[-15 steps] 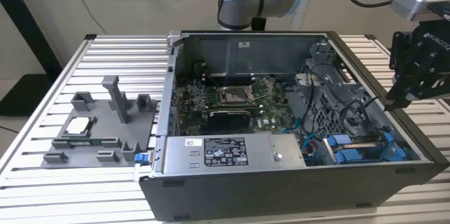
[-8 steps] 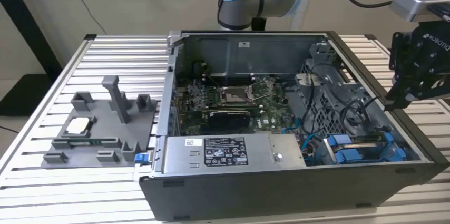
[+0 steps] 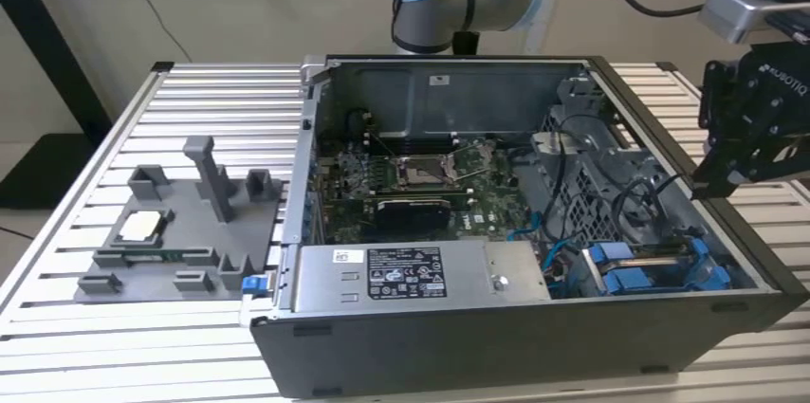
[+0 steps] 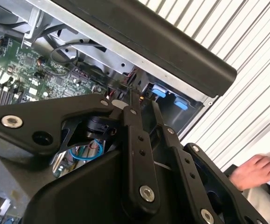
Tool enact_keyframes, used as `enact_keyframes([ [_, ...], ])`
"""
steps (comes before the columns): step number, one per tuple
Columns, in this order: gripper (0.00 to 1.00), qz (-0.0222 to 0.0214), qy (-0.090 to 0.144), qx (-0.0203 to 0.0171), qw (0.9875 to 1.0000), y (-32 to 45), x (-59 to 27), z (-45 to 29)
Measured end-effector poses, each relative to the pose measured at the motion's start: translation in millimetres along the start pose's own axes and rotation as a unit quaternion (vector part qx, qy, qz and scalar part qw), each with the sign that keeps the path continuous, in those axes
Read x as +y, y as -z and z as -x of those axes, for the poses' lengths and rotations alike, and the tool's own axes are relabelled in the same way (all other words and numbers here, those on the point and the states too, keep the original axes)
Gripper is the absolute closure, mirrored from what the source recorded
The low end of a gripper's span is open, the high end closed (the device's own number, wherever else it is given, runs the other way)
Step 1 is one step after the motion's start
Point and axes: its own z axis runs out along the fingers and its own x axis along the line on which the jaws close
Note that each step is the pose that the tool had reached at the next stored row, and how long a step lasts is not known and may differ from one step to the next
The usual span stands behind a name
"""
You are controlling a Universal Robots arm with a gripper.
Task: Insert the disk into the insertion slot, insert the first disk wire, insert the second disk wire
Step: 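Insert the second disk wire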
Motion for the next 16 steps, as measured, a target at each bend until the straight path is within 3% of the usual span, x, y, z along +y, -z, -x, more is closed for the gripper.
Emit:
enact_keyframes([
  [13,0.73,0.0000,0.000,-0.0003,1.0000,-2.7,0.0,0.0],
  [16,0.73,0.0001,0.000,-0.0048,1.0000,-5.2,0.1,0.0],
])
